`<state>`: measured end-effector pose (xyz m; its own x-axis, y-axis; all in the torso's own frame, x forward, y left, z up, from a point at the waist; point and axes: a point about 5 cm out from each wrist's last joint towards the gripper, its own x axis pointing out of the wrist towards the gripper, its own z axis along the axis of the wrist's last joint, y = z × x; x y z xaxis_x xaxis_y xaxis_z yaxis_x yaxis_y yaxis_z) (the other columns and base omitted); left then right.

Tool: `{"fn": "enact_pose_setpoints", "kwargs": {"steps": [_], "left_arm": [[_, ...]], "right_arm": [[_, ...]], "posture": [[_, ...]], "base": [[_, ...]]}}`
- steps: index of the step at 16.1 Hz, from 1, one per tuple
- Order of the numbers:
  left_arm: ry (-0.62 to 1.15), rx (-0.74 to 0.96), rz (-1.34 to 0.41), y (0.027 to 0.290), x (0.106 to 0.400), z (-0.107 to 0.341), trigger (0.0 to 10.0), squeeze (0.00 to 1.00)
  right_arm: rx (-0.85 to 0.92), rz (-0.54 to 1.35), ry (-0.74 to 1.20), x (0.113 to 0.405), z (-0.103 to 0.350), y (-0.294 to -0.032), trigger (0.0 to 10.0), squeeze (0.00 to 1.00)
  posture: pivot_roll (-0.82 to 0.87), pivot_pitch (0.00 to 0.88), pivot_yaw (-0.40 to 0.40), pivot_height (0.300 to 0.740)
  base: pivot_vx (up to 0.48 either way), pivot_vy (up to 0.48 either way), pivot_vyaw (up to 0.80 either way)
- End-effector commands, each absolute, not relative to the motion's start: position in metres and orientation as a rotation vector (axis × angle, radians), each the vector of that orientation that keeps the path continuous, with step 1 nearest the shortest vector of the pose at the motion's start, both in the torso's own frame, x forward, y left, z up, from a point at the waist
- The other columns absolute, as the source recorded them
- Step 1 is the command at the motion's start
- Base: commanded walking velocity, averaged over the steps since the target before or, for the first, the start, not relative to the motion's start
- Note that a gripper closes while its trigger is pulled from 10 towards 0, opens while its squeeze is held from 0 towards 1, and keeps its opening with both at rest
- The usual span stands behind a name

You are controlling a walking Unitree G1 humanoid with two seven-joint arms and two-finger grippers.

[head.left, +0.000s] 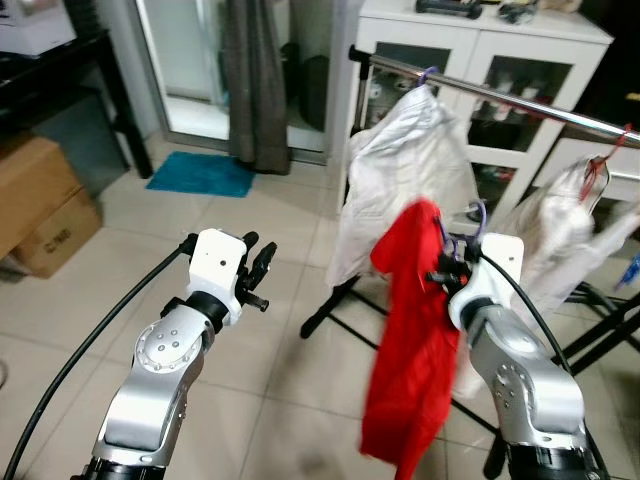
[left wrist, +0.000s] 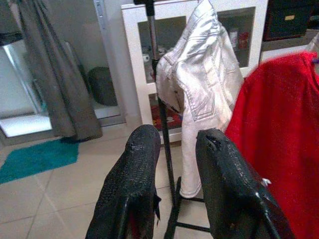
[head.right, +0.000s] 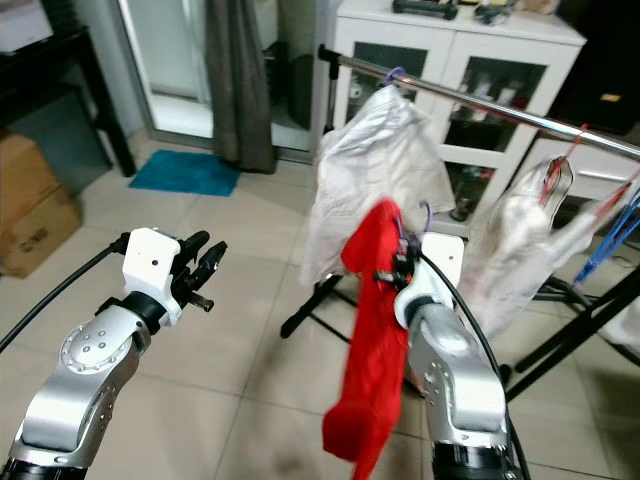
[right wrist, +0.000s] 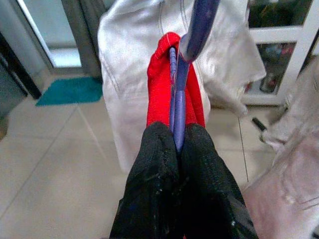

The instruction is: Hang hanger

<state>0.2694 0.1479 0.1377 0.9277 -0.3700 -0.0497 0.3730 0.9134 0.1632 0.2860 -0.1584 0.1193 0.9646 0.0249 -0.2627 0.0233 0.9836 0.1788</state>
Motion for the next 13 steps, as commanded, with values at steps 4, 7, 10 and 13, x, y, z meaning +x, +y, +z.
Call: {"fn": "enact_pose_setpoints", "kwargs": {"steps": [4, 7, 10, 13], "left_arm": [[0.010, 0.193, -0.418, 0.143, 0.271, 0.141, 10.0, 0.00], [0.019, 0.205, -0.450, 0.141, 0.270, 0.139, 10.0, 0.00], [0.021, 0.210, -0.459, 0.141, 0.269, 0.139, 10.0, 0.00], [0.026, 0.211, -0.470, 0.141, 0.267, 0.138, 10.0, 0.00]], "right_arm": [[0.195, -0.011, 0.239, 0.292, 0.122, -0.160, 10.0, 0.00], [0.195, -0.018, 0.235, 0.293, 0.121, -0.161, 10.0, 0.00], [0.206, -0.022, 0.236, 0.291, 0.121, -0.161, 10.0, 0.00], [0.219, -0.075, 0.248, 0.281, 0.119, -0.167, 10.0, 0.00]], "posture": [[0.04, 0.000, -0.031, 0.740], [0.04, 0.000, -0.028, 0.740], [0.04, 0.000, -0.028, 0.740], [0.04, 0.000, -0.030, 0.740]], "base": [[0.375, 0.000, -0.74], [0.376, 0.000, 0.00], [0.369, 0.000, 0.00], [0.350, 0.000, 0.00]]}}
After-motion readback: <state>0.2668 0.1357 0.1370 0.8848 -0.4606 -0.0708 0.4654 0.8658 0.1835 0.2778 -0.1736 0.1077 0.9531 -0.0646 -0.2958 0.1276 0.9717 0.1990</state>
